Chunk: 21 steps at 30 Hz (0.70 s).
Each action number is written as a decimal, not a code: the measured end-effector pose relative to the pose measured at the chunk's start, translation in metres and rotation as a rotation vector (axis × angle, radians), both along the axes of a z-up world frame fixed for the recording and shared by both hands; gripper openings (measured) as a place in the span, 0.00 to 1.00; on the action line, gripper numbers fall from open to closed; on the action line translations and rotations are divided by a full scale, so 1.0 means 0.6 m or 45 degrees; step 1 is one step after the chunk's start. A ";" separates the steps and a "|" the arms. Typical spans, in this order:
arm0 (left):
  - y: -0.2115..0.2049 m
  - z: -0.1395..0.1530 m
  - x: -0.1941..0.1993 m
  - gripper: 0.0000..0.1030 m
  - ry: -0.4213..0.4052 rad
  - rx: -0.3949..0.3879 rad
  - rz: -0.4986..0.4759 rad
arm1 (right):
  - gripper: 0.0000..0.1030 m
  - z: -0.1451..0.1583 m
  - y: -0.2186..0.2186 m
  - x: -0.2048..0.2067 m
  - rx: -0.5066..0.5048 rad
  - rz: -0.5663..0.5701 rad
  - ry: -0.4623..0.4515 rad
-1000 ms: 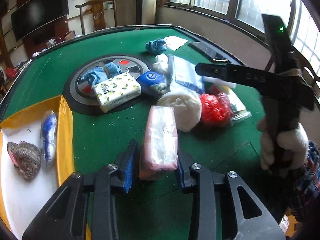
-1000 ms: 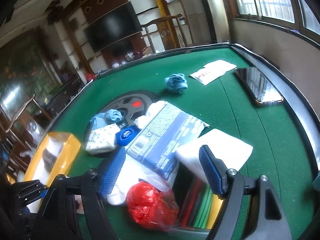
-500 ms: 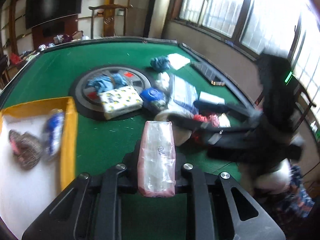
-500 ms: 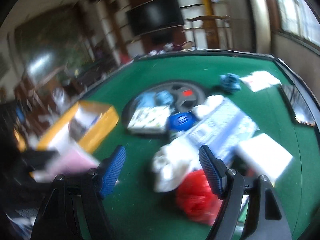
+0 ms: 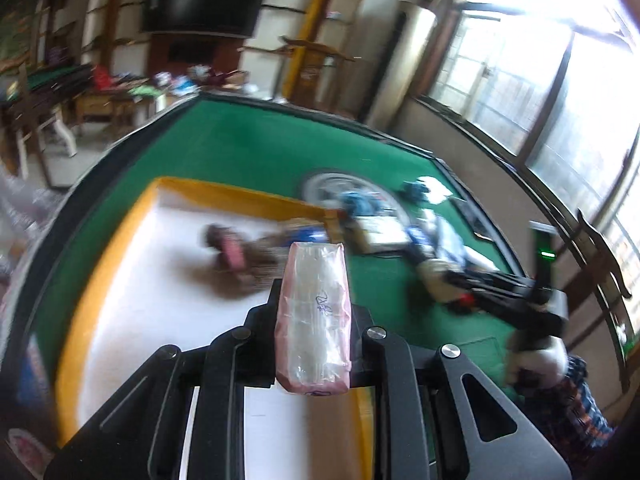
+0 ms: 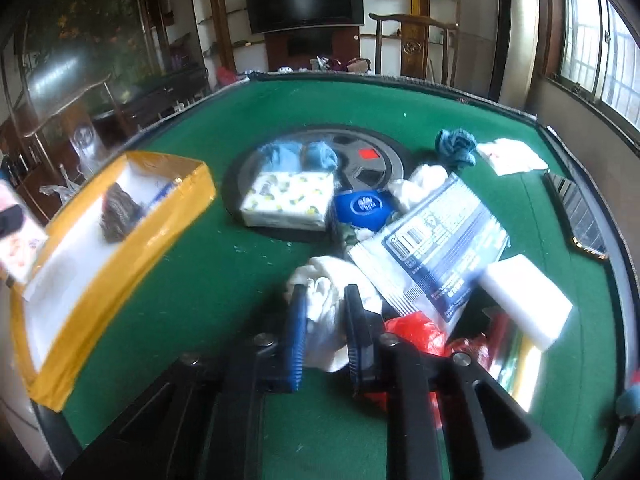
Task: Organize soft objects
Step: 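Carry the pink tissue pack toward the box with the left gripper while the right grasps a white cloth bundle, then release the pink pack into the box with the left gripper while the right lowers the white bundle in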
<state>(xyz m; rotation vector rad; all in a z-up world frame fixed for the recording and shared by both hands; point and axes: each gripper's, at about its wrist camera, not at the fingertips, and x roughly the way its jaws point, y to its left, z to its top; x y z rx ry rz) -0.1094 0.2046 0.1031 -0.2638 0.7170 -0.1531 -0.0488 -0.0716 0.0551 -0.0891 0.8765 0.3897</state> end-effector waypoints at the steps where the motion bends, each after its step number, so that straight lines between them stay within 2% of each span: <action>1: 0.015 -0.005 0.002 0.18 0.013 -0.004 0.025 | 0.15 0.011 0.003 -0.005 0.007 0.007 -0.009; 4: 0.058 -0.027 0.016 0.18 0.071 -0.013 0.108 | 0.15 0.042 0.019 -0.018 0.036 0.042 -0.029; 9: 0.099 -0.069 0.059 0.18 0.180 -0.018 0.180 | 0.16 0.081 0.074 -0.027 0.125 0.149 -0.013; 15: 0.108 -0.104 0.134 0.18 0.263 0.008 0.202 | 0.16 0.079 0.183 -0.029 0.168 0.294 0.060; 18: 0.110 -0.104 0.163 0.28 0.256 0.025 0.228 | 0.16 0.064 0.238 -0.027 0.145 0.344 0.094; 19: 0.113 -0.104 0.169 0.35 0.251 0.025 0.243 | 0.16 0.058 0.256 -0.025 0.139 0.360 0.108; 21: 0.119 -0.105 0.180 0.38 0.247 -0.004 0.267 | 0.16 0.048 0.287 -0.022 0.123 0.384 0.130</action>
